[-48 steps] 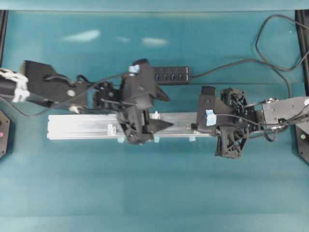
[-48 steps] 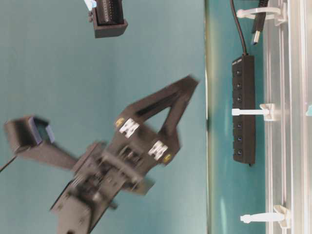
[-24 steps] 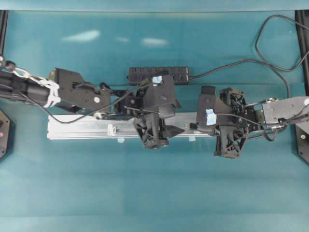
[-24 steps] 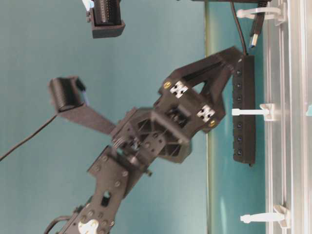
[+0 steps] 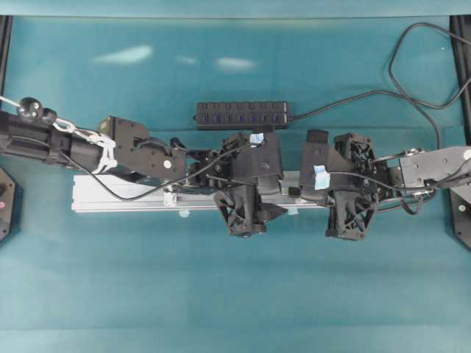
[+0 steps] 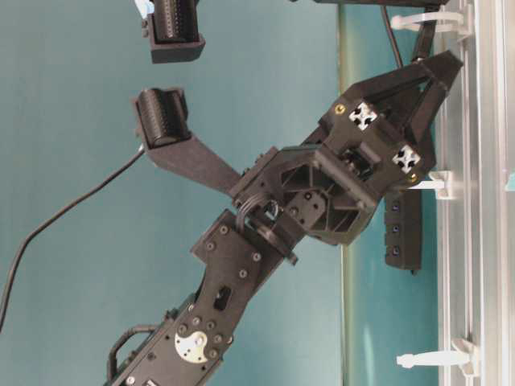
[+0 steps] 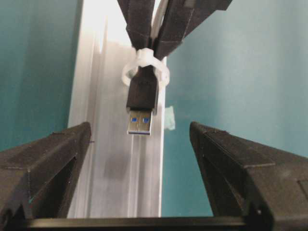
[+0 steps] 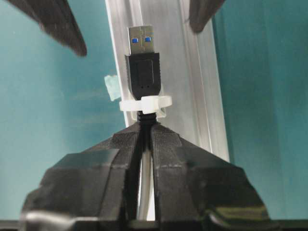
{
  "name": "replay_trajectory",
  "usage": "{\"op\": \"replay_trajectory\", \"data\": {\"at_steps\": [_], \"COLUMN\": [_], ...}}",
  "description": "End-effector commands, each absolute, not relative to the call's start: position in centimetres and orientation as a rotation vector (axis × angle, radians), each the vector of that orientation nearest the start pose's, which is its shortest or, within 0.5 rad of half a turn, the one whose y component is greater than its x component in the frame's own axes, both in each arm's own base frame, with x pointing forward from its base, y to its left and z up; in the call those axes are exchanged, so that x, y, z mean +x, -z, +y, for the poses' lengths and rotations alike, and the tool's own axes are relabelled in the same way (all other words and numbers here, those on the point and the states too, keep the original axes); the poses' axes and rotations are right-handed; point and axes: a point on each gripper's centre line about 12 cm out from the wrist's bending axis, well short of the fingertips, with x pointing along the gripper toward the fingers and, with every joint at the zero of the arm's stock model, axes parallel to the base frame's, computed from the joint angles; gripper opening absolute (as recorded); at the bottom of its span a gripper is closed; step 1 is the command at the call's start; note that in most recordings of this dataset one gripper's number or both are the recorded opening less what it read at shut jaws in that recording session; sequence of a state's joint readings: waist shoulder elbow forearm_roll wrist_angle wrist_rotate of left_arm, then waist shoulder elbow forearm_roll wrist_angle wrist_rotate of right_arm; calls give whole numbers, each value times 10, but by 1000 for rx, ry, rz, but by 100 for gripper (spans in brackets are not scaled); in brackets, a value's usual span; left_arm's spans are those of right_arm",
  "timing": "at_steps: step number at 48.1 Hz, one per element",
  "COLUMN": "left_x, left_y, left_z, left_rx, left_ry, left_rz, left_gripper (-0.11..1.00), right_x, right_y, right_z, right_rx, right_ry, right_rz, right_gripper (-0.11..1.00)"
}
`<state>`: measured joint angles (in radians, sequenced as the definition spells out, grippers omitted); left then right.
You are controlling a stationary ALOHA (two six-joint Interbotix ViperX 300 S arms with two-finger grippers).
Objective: Pass the USB cable through three rings with both arms.
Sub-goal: 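Grasp the plug tip with the left gripper beyond the ring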
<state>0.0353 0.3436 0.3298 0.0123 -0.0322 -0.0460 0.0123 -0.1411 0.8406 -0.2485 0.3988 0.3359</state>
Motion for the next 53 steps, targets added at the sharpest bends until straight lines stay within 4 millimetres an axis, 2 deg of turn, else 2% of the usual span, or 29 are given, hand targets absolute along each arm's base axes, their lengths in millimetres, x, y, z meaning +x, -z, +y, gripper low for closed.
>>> {"op": "replay_trajectory", "data": {"at_steps": [1,16,29,46,53], "left_x": [491,494,495,494,493], "left_y": [-139,-142,-144,-142,-140], "left_z": [16,16,17,16,16], "left_rx": [-41,-42,-43,-43,-42], "left_ry": [-41,-40,-41,-41,-39], "left_rz": [611,576,550,555,562], "left_gripper": [89,80,79,58,40], "right_x": [303,304,304,304,304], "right_y": [-139,-140,-140,-139,-139], "right_z": [-8,-8,-8,-8,-8], "right_rx": [47,47,47,48,48], "right_ry": [138,137,136,135,135], "right_rz": [1062,1057,1056,1054,1054], "right_gripper": [-8,-8,-8,-8,-8]}}
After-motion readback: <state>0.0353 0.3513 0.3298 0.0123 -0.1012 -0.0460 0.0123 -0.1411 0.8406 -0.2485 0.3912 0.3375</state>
